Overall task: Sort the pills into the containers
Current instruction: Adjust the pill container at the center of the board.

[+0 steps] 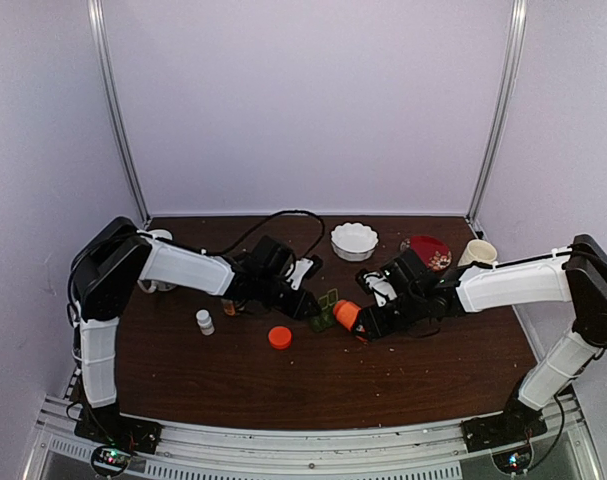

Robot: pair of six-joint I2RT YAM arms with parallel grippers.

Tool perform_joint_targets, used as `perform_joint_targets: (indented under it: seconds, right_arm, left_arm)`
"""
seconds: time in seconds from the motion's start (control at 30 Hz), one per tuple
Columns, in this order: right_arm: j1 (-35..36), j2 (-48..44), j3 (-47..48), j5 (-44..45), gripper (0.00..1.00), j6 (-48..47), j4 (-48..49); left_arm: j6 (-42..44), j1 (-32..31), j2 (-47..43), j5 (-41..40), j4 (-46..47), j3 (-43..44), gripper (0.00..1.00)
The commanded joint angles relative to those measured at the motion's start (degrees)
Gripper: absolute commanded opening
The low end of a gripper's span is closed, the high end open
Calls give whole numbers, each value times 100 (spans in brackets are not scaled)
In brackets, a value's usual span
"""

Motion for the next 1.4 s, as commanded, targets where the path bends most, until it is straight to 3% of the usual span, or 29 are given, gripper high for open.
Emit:
perform_joint_targets:
  seconds: [0.0, 0.2, 0.47, 0.87, 1.17, 1.37]
  right_arm:
    - [-40, -49, -5, -119, 0, -26, 108]
    - [-40, -143, 3, -185, 0, -44, 136]
    - [-40, -121, 8, -175, 0, -44, 83]
    - [-40, -659, 218, -95, 0, -70, -161]
    - [-41, 62, 348, -30, 0, -26, -403]
    - [-44, -86, 534, -14, 0, -69, -547]
  left_arm:
    - [-192, 77, 241, 165, -300, 272, 24]
    - [-289, 134, 384, 170, -375, 350, 17]
    - [-202, 135, 420, 236, -328, 352, 21]
    - [-58, 109, 413, 268, -315, 385, 18]
    - [11, 74, 402, 223, -355, 411, 17]
    - [51, 55, 398, 169, -397, 434, 17]
